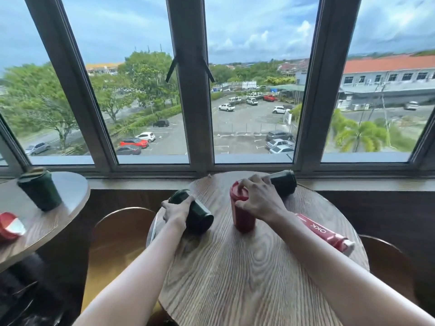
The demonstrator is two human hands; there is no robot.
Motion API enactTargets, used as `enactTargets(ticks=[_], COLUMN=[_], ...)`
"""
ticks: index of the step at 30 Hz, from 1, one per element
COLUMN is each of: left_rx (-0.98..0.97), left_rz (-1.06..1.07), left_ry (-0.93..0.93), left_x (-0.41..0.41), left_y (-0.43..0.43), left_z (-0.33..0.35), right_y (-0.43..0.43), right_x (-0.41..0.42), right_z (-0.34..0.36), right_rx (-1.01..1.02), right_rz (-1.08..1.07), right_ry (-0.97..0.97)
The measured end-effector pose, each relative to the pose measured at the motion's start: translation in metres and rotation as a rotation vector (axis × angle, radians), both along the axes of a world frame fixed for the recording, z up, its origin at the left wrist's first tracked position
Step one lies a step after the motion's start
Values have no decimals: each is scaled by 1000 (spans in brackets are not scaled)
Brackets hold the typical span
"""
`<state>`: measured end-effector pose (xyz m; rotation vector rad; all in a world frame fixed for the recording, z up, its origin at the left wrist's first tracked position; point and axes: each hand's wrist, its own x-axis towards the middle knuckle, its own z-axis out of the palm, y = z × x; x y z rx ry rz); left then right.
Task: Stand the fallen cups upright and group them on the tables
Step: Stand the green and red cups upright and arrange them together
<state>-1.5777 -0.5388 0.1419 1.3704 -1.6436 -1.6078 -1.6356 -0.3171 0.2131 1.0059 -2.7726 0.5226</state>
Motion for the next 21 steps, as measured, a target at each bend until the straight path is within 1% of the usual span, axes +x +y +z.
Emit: enactTargets(ticks=[2, 3, 5, 7, 9, 14, 18, 21], left_rx=[-54, -112, -282, -458, -565, -677, -727, -794], left_rz=[-15, -34, -79, -113, -149, -213, -246, -210], left_ry=[35, 49, 90, 182, 267, 359, 334, 311], left_x=[6, 10, 22, 36, 50, 71, 79, 79], left_y=[7, 12, 28, 48, 67, 95, 113, 120], left_z=[4, 5, 7, 7, 5, -11, -21, -25], right_y=[0, 0, 0, 1, 1, 2, 6, 10], right_x=[0, 0, -1, -1, 0, 1, 2, 1], right_z=[-1, -1, -1, -3, -4, -5, -1, 6], right_rx=[-7, -10, -19, -30, -50, -76, -53, -3], right_rz=[-1, 0, 1, 0, -2, 4, 24, 56], right_ry=[0, -3, -6, -6, -20, -29, -59, -107])
